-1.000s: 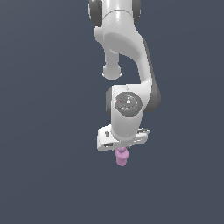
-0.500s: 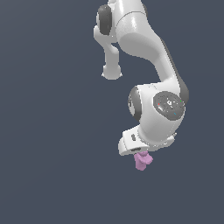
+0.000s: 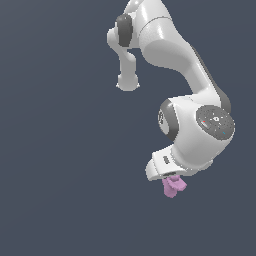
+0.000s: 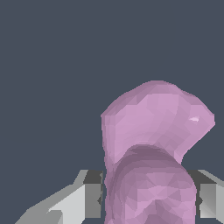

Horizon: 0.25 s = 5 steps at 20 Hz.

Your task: Pick up the object and move it to a goal position.

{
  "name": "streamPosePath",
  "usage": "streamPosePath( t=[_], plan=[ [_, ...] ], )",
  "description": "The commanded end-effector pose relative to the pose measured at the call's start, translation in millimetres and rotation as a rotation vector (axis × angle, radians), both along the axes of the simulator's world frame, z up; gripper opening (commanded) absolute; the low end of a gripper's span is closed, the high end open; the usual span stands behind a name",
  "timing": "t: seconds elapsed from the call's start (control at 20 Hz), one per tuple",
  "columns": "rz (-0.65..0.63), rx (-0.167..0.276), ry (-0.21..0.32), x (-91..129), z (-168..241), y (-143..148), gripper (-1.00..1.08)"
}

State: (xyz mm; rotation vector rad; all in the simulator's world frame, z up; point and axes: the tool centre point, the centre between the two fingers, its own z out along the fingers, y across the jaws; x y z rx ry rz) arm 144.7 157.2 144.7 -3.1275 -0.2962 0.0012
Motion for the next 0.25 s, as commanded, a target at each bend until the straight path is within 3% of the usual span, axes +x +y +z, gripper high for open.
streamPosePath(
  t=[0.0,0.2],
  plan=[
    [-0.001,0.0,-0.001,1.6,1.2,2.7,-1.0],
    [0.0,0.0,-0.001,2.3,1.7,3.8,-1.0]
  ],
)
